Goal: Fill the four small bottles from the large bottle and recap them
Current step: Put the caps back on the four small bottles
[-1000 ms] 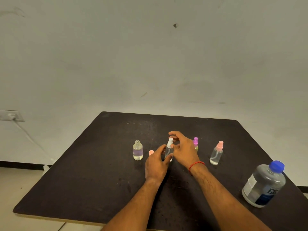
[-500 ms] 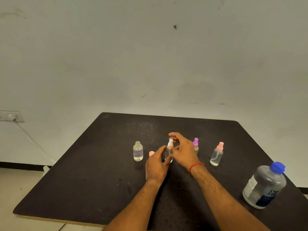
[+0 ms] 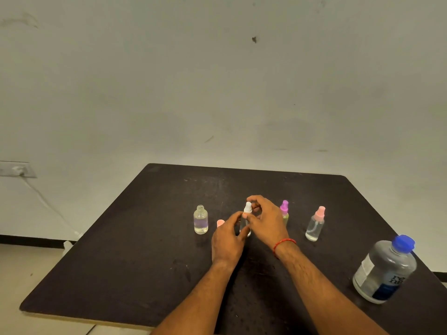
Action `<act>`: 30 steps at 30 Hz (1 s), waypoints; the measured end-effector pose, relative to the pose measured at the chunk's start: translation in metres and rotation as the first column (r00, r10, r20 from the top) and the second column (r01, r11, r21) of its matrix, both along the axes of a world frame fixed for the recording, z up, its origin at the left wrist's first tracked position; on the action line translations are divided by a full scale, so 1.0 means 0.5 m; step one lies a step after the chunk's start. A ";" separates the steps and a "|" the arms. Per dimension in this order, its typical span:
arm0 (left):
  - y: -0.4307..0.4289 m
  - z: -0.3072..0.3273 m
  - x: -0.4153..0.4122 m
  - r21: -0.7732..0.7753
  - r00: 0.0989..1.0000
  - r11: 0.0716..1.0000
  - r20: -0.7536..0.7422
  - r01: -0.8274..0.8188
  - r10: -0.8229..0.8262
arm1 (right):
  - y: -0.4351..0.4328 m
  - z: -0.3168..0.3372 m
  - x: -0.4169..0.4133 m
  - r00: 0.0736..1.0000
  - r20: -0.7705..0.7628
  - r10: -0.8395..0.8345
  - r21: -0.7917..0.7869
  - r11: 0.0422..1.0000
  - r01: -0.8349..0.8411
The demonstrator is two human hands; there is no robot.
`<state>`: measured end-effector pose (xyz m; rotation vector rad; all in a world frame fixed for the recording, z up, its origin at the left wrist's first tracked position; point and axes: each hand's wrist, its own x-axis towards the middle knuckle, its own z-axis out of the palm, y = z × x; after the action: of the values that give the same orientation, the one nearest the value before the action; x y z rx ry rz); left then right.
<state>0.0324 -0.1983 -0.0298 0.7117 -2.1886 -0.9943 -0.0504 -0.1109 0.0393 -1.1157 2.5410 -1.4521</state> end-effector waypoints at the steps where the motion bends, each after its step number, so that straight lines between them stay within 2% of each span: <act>1: -0.001 -0.001 0.000 -0.002 1.000 1.000 0.003 -0.004 0.004 | 0.000 0.001 -0.001 1.000 0.007 0.007 0.000 1.000 -0.007; 9: 0.000 0.001 0.000 0.029 1.000 1.000 -0.004 0.007 -0.006 | -0.004 0.011 -0.002 0.999 0.028 0.041 0.035 0.999 -0.041; 15: 0.002 0.000 0.002 0.033 0.999 0.999 -0.035 0.012 -0.011 | -0.010 0.008 0.012 0.995 -0.087 -0.049 0.021 0.998 0.051; 24: -0.001 -0.002 0.003 0.050 1.000 0.999 -0.023 0.007 -0.006 | -0.004 0.018 0.008 1.000 -0.021 0.009 0.052 0.999 -0.008; 30: 0.002 0.001 0.004 0.053 1.000 0.998 -0.027 0.014 -0.012 | -0.009 0.021 0.012 0.997 -0.069 -0.027 0.067 0.997 0.032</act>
<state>0.0345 -0.1971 -0.0295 0.7053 -2.1528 -1.0667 -0.0444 -0.1154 0.0497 -1.1420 2.6422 -1.3449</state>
